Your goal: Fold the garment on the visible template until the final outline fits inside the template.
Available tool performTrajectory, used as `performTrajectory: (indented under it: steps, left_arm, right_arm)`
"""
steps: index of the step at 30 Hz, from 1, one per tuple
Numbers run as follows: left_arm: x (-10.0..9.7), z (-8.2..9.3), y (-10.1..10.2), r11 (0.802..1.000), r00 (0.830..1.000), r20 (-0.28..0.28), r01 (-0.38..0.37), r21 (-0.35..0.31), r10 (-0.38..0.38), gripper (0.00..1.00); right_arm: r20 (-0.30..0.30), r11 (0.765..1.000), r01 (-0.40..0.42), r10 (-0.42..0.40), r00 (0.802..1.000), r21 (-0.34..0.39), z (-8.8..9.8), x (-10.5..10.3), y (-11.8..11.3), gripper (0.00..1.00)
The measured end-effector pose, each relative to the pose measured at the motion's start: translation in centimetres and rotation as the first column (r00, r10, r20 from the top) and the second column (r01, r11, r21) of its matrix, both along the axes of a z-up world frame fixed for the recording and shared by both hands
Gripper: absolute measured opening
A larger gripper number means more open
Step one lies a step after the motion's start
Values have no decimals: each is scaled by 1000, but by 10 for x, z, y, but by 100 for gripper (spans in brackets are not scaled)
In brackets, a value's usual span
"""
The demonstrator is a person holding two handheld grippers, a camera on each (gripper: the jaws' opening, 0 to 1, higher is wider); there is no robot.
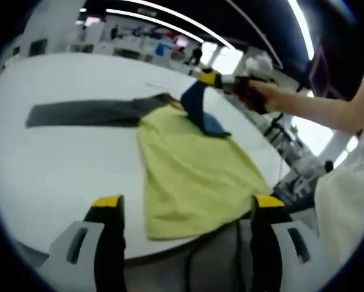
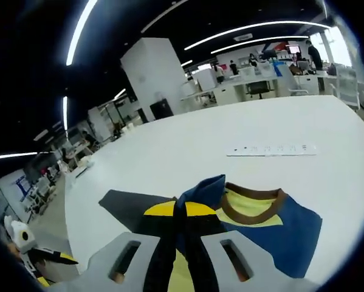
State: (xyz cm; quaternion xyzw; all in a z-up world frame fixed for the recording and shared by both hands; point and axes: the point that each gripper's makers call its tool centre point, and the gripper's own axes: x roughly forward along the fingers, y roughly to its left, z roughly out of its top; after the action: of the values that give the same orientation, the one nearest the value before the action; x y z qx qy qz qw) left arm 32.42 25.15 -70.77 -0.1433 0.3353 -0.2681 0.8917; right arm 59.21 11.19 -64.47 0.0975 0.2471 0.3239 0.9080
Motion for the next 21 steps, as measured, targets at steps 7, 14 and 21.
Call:
performTrajectory:
  steps: [7,14,21]
  left_arm:
    - [3,-1,2,1000,1000,6,-13,-12,13,81]
    - [5,-2,4,999,1000,6,-21,-31,21,82]
    - [6,-3,4,999,1000,1,-24,-36,24,81]
  right_arm:
    - [-28,999,-31,30,999,-27,-19,-5,22,3]
    - [-57,998,-49,47,997,-35,-36,-8,42,4]
    - [-81,995,-81,76,994,-58,-48,-15,55,4]
